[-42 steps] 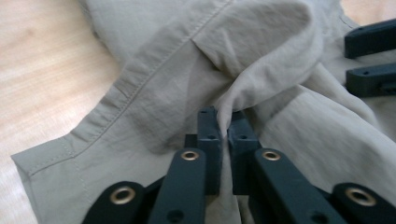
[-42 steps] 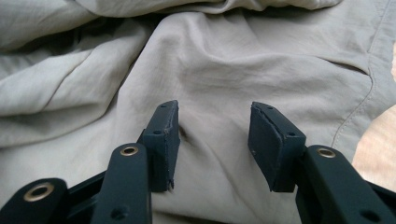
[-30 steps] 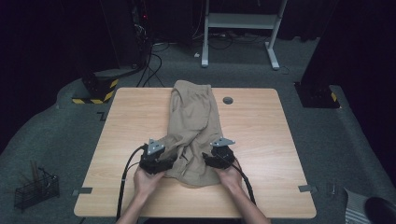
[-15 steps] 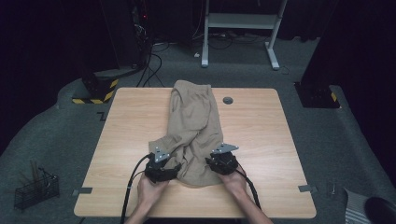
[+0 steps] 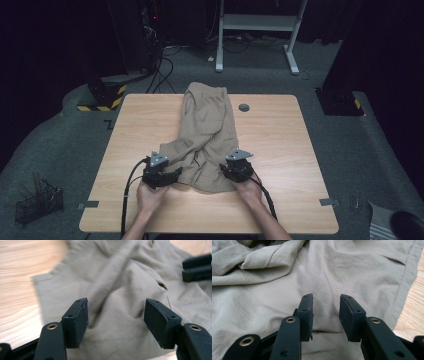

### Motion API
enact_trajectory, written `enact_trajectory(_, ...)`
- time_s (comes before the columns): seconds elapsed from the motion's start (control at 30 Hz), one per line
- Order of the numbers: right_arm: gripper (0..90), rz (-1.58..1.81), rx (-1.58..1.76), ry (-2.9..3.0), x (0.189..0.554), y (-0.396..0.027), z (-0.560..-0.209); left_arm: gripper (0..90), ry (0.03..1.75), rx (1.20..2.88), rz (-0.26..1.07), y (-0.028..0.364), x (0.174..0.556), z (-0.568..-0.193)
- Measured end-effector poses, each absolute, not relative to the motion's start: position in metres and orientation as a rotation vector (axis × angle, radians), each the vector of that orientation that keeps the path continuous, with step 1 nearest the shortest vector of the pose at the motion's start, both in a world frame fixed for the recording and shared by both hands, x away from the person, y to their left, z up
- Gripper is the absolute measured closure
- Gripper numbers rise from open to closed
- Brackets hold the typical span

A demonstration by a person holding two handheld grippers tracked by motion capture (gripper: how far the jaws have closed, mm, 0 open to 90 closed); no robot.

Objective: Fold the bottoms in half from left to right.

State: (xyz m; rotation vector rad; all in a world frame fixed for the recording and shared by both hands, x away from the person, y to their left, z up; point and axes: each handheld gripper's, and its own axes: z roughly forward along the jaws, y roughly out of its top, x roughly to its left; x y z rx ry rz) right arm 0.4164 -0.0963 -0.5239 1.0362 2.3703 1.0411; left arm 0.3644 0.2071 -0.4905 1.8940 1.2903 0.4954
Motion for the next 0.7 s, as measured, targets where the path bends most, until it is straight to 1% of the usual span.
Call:
enact_trajectory(0.2,63.6,1.038,1.037,2.37,0.416,-0.096,-0.524,36.8,1.419,1.839,0.464,0.235,0.381,-0.494)
enact_trajectory(0.27,63.5,1.039,1.036,2.37,0.416,-0.096,-0.524,37.1,1.423,1.805,0.446,0.24,0.381,-0.491)
enact_trajectory(0.37,63.5,1.038,1.038,2.37,0.416,-0.096,-0.524,37.3,1.423,1.792,0.465,0.244,0.381,-0.488)
enact_trajectory(0.53,63.2,1.037,1.038,2.369,0.416,-0.096,-0.524,37.1,1.488,1.849,0.493,0.247,0.401,-0.497)
enact_trajectory(0.6,63.0,1.036,1.039,2.369,0.416,-0.096,-0.524,37.1,1.508,1.843,0.513,0.248,0.409,-0.503)
enact_trajectory(0.7,62.9,1.038,1.042,2.37,0.416,-0.096,-0.524,37.6,1.552,1.843,0.511,0.249,0.42,-0.512)
